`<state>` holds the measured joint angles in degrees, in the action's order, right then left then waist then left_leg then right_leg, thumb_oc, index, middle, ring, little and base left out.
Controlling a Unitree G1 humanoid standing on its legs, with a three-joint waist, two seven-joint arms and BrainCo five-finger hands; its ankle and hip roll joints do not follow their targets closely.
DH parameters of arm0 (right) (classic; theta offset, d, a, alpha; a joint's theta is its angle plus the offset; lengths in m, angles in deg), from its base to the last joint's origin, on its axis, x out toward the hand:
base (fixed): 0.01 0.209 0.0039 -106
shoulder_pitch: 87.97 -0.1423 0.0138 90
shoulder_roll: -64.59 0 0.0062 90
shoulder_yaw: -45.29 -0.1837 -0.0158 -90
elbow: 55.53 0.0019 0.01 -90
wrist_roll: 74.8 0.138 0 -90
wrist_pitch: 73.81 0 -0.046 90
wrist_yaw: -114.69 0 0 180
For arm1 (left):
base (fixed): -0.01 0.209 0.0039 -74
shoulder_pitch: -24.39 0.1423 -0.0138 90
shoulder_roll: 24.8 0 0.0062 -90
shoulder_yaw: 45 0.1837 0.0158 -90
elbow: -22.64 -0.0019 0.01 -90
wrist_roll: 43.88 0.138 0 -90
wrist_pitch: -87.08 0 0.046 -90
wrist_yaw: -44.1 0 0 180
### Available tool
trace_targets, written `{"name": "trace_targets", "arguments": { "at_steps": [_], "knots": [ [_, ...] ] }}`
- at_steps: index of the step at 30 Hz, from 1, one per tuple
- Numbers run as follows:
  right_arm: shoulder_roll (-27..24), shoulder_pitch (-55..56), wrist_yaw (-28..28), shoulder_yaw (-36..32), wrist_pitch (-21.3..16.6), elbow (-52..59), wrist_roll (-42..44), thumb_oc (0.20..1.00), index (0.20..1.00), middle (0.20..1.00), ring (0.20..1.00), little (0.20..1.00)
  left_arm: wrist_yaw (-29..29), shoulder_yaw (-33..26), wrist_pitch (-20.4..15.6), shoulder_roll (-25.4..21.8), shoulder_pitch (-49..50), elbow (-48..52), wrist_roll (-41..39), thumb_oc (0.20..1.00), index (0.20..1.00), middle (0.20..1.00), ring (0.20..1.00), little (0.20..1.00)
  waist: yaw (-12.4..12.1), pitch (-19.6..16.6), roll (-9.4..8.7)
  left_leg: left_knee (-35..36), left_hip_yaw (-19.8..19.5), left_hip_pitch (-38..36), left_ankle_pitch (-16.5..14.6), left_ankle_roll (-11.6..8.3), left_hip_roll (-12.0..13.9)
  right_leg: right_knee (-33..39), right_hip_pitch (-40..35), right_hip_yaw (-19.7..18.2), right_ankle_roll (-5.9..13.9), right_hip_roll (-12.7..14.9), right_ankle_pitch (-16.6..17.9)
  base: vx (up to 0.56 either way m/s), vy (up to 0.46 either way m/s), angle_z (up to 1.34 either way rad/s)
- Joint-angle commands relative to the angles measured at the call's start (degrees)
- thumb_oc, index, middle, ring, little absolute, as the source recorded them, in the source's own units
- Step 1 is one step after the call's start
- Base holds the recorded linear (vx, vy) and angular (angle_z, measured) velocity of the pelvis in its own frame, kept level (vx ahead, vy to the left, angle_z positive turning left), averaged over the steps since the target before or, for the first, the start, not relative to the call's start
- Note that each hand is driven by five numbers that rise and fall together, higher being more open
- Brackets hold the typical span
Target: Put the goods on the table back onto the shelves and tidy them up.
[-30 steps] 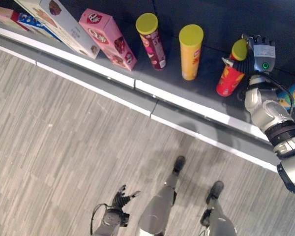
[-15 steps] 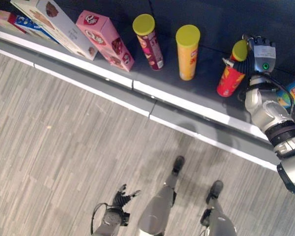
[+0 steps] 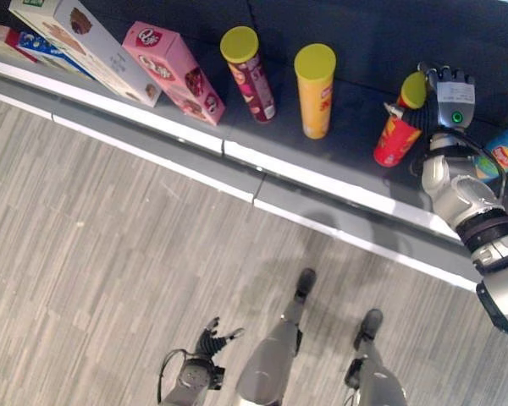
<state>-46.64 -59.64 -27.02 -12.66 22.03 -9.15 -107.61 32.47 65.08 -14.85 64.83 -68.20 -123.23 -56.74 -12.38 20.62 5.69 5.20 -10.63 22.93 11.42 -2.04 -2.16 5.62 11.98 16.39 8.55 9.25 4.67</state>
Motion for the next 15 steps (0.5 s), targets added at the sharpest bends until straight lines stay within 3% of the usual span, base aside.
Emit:
{"name": "trace_targets", "arguments": {
  "at_steps": [1,3,4,15],
  "knots": [
    [-3.0,-3.4,1.7,2.4,-0.4,0.5,-1.1,0.200,0.200,0.200,0.200,0.200,-1.8,2.1,-0.7,-0.7,-1.5,-1.3,-1.1,1.000,1.000,1.000,1.000,1.000,-1.2,-0.4,-1.58,-1.3,2.7,-0.6,-5.7,-3.34,0.7,-1.0,-0.8,-2.2,4.45,5.8,0.0,0.00,0.000,0.00],
    [-2.7,-3.3,1.7,2.4,-0.4,0.6,-1.1,0.200,0.200,0.200,0.200,0.200,-1.9,2.2,-0.7,-0.7,-1.5,-1.4,-1.0,1.000,1.000,1.000,1.000,1.000,-1.2,-0.5,-1.56,-1.3,2.8,-0.7,-5.7,-3.33,0.7,-1.0,-0.8,-2.2,4.44,5.8,0.0,0.00,0.000,0.00],
    [-2.5,-3.2,1.8,2.4,-0.5,0.6,-1.1,1.000,1.000,1.000,1.000,1.000,-1.9,2.2,-0.7,-0.7,-1.5,-1.4,-1.1,1.000,1.000,1.000,1.000,1.000,-1.1,-0.5,-1.58,-1.2,2.7,-0.7,-5.7,-3.31,0.7,-1.0,-0.8,-2.2,4.43,5.8,0.0,0.00,0.000,0.00],
    [-1.1,-2.1,2.3,1.8,-0.2,1.1,-0.9,1.000,1.000,1.000,1.000,1.000,-2.2,2.6,-0.5,-0.7,-2.0,-0.9,-0.8,1.000,1.000,1.000,1.000,1.000,-0.8,-0.7,-1.89,-1.1,3.2,-1.4,-5.9,-3.31,0.9,-1.1,-1.2,-2.3,4.54,5.9,0.2,-0.01,0.005,-0.01]
  ]
}}
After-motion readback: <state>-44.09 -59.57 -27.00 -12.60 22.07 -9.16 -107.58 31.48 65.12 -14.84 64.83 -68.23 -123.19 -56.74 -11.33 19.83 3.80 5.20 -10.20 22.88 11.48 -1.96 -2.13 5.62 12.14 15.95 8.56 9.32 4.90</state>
